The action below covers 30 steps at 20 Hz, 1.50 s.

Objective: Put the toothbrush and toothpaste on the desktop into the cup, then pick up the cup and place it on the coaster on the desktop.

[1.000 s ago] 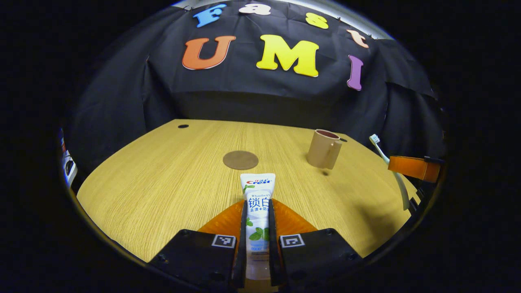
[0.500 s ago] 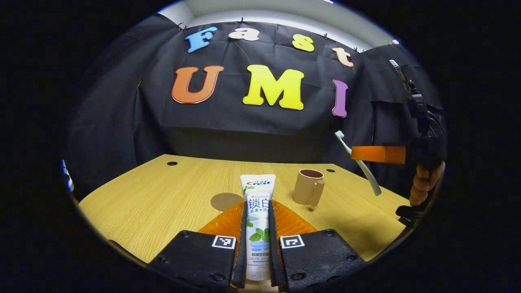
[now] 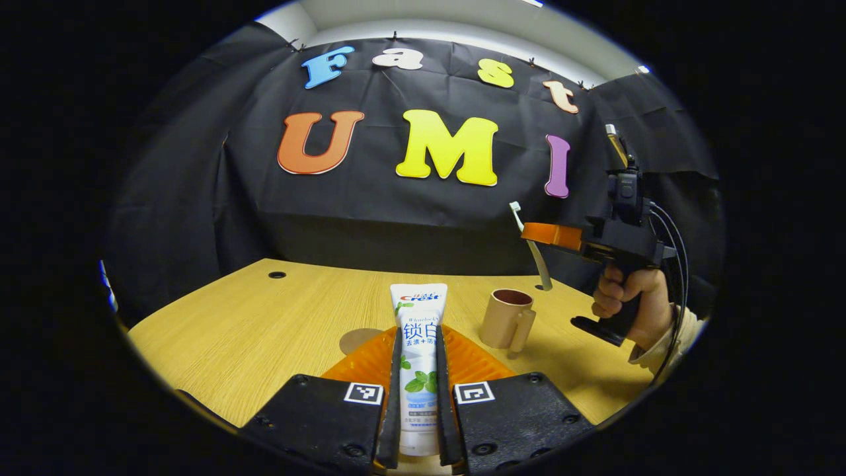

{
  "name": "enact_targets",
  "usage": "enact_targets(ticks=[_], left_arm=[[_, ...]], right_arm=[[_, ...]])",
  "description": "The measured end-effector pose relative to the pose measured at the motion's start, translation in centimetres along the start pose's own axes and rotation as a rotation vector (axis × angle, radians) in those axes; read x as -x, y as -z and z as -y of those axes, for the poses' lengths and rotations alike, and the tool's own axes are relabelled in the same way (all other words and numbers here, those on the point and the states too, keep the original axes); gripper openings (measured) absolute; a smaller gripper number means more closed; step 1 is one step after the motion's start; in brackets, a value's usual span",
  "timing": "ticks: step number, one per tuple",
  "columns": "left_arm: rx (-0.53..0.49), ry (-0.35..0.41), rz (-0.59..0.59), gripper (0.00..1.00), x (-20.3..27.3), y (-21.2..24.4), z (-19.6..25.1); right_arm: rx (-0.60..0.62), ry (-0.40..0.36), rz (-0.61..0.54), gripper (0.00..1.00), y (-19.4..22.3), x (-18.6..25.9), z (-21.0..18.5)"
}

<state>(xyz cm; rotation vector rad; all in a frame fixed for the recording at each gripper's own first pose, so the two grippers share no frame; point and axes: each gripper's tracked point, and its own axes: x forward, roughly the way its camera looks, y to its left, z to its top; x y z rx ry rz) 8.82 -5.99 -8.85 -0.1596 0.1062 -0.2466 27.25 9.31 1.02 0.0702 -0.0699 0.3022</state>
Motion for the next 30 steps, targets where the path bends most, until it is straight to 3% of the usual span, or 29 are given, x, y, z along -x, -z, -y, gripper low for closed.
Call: enact_targets(ticks=[6, 24, 28, 29, 30], left_arm=[[0.0, 0.034, -0.005, 0.25, -0.9, -0.2, 1.5], [0.001, 0.092, -0.028, 0.25, -4.0, -1.0, 3.6], [-0.027, 0.077, -0.034, 0.25, -4.5, -1.3, 3.7], [-0.024, 0.084, -0.032, 0.25, -4.6, -1.6, 4.0], [-0.017, 0.089, -0.028, 0.25, -4.7, -1.8, 4.3]], right_arm=[[0.111, 0.031, -0.016, 0.06, 3.3, -3.3, 1.0], [0.104, 0.031, -0.102, 0.07, 7.5, -3.8, 1.7], [0.078, 0.008, -0.103, 0.1, 6.9, -2.8, 1.6], [0.076, 0.01, -0.104, 0.18, 6.6, -2.7, 1.7], [0.077, 0.005, -0.112, 0.19, 6.6, -2.3, 1.8]])
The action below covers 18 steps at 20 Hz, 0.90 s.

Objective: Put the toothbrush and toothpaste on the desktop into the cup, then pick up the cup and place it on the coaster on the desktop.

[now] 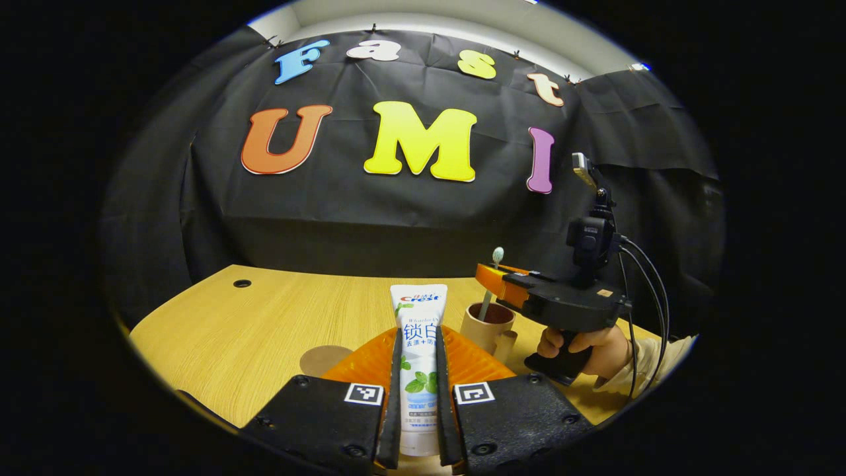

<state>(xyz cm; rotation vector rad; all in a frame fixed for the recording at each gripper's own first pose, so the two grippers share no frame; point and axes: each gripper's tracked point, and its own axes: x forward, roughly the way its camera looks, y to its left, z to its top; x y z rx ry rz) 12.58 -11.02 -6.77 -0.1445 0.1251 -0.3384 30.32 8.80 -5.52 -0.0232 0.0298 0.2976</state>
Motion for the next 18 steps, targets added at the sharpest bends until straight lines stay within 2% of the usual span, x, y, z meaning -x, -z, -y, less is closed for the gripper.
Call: enact_targets(ticks=[3, 4, 5, 8, 9, 11, 14, 16, 18], left_arm=[[0.013, 0.001, 0.021, 0.25, -0.6, -1.2, 0.7], [0.014, 0.004, 0.023, 0.25, -0.9, -1.6, 1.0], [0.017, 0.008, 0.034, 0.25, -1.3, -1.9, 1.3], [0.017, 0.025, 0.065, 0.25, -2.9, -3.4, 2.3], [0.02, 0.039, 0.077, 0.25, -3.6, -4.0, 2.8], [0.02, 0.073, 0.103, 0.25, -5.2, -4.8, 3.8], [0.013, 0.136, 0.128, 0.25, -7.9, -5.7, 5.6], [0.028, 0.187, 0.136, 0.25, -9.4, -6.1, 6.7], [0.068, 0.243, 0.155, 0.25, -10.7, -7.0, 7.8]], right_arm=[[-0.001, -0.036, 0.006, 0.53, -0.9, 2.1, -0.3], [-0.001, -0.045, 0.013, 0.55, -1.2, 3.1, -0.3], [-0.001, -0.05, 0.02, 0.65, -1.4, 3.7, -0.1], [-0.008, -0.063, 0.024, 0.81, -1.8, 6.7, 1.0], [-0.009, -0.049, 0.025, 0.91, -2.0, 7.6, 1.7], [-0.019, -0.023, 0.044, 0.93, -2.5, 9.9, 3.4], [-0.051, 0.021, 0.07, 0.92, -2.7, 13.5, 6.1], [-0.105, 0.058, 0.067, 0.92, -2.6, 15.7, 7.8], [-0.167, 0.059, 0.081, 0.93, -3.1, 17.7, 8.6]])
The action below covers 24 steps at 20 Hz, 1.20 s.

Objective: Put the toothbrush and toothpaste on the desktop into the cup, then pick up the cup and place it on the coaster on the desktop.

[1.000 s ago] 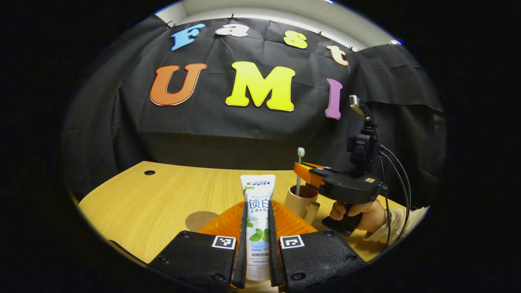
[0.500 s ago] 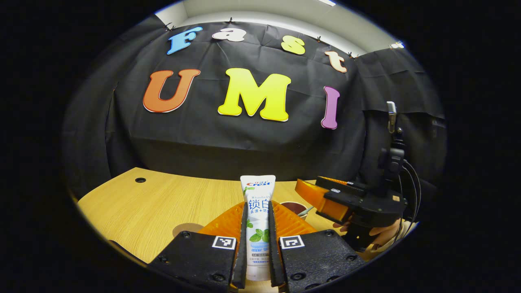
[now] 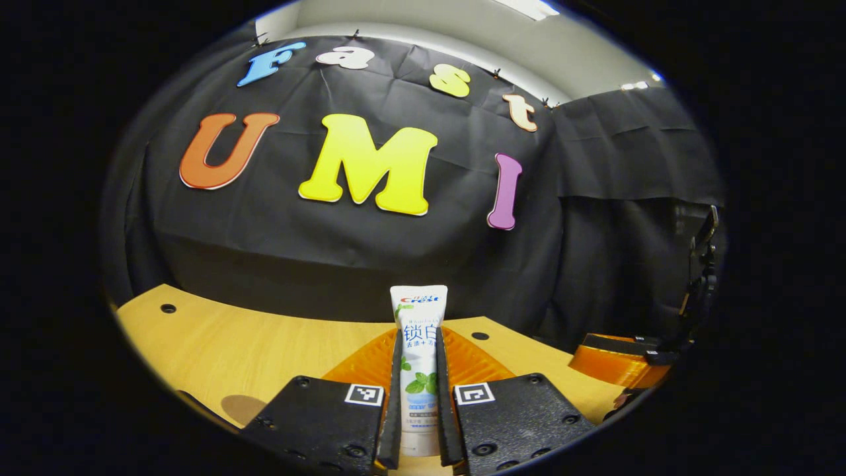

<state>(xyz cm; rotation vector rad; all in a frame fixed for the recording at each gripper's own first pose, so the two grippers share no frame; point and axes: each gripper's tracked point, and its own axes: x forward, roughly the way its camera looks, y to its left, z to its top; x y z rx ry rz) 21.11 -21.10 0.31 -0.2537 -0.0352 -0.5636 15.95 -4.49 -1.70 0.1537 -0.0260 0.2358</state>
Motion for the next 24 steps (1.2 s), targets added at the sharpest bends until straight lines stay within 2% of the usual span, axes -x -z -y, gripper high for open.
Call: enact_targets(ticks=[1, 2, 6, 11, 18, 24], left_arm=[[0.016, 0.022, 0.008, 0.25, -0.8, -0.2, 0.2], [0.022, 0.045, 0.015, 0.25, -1.7, -0.3, 0.6], [0.033, 0.153, 0.041, 0.25, -4.6, 0.1, 2.2], [0.021, 0.249, 0.003, 0.27, -6.6, 2.8, 3.0], [-0.002, 0.276, -0.046, 0.29, -7.0, 4.8, 2.5], [-0.086, 0.26, -0.087, 0.33, -7.1, 6.9, 2.4]], right_arm=[[-0.011, 0.012, 0.014, 0.91, -0.5, 0.6, 0.8], [-0.015, 0.028, 0.03, 0.95, -0.8, 1.2, 1.7], [0.031, 0.06, 0.035, 0.95, -0.2, 2.1, 3.0], [0.072, 0.04, 0.018, 0.95, 0.5, 1.7, 2.2], [0.067, 0.03, -0.009, 0.95, 1.8, 1.0, 1.3], [0.056, 0.025, -0.014, 0.95, 2.1, 0.8, 0.6]])
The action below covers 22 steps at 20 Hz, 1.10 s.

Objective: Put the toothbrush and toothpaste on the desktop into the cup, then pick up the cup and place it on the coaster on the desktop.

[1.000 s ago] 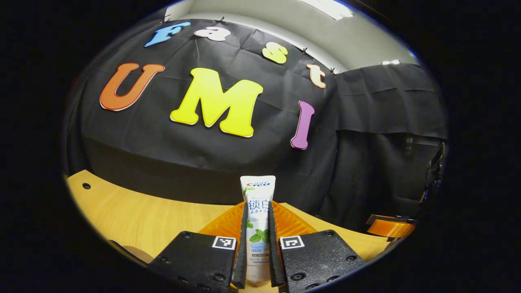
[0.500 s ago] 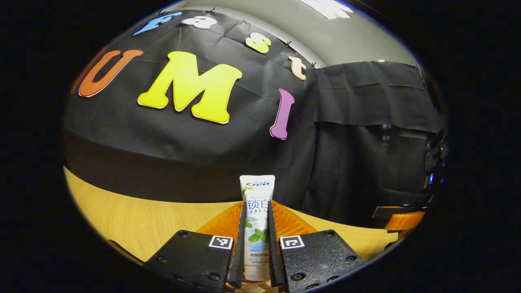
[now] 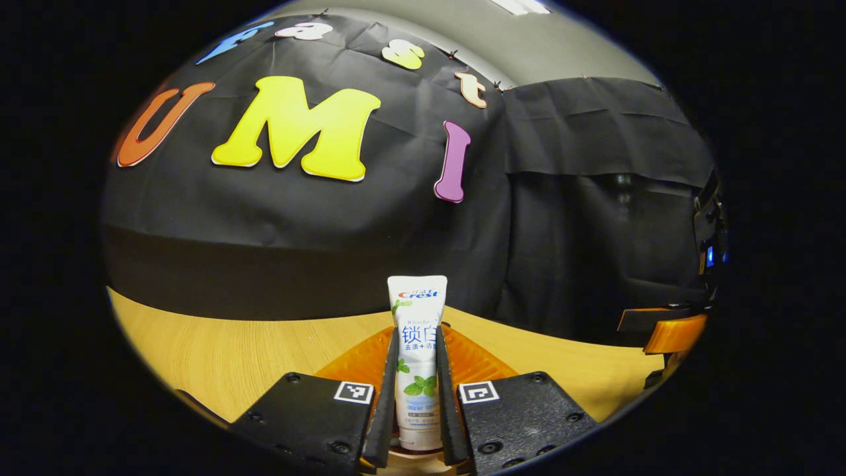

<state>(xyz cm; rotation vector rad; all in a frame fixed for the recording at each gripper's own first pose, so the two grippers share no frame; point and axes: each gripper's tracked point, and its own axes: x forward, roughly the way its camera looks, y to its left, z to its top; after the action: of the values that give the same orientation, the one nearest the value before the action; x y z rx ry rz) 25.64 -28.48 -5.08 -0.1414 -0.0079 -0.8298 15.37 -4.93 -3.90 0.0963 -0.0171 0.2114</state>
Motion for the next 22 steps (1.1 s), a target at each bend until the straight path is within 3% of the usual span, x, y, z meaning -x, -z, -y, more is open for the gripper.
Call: enact_targets(ticks=[8, 13, 17, 20, 22], left_arm=[[-0.056, -0.018, 0.037, 0.44, 3.2, -3.4, 1.4], [-0.08, -0.069, 0.057, 0.79, 7.7, -6.1, 1.9], [-0.057, -0.123, 0.061, 0.95, 12.0, -7.9, 1.7], [-0.052, -0.194, 0.082, 1.0, 15.6, -9.3, 0.3], [-0.075, -0.248, 0.095, 0.96, 18.0, -10.2, -0.9]], right_arm=[[-0.01, 0.021, 0.001, 0.95, -1.6, 1.8, -0.9], [0.036, 0.043, 0.036, 0.95, -3.8, 3.4, -3.1], [0.025, 0.062, -0.004, 0.95, -3.7, 3.2, -5.1], [-0.008, 0.06, -0.091, 0.95, -2.0, 2.1, -6.1], [-0.036, 0.051, -0.161, 0.96, -0.7, 0.8, -6.8]])
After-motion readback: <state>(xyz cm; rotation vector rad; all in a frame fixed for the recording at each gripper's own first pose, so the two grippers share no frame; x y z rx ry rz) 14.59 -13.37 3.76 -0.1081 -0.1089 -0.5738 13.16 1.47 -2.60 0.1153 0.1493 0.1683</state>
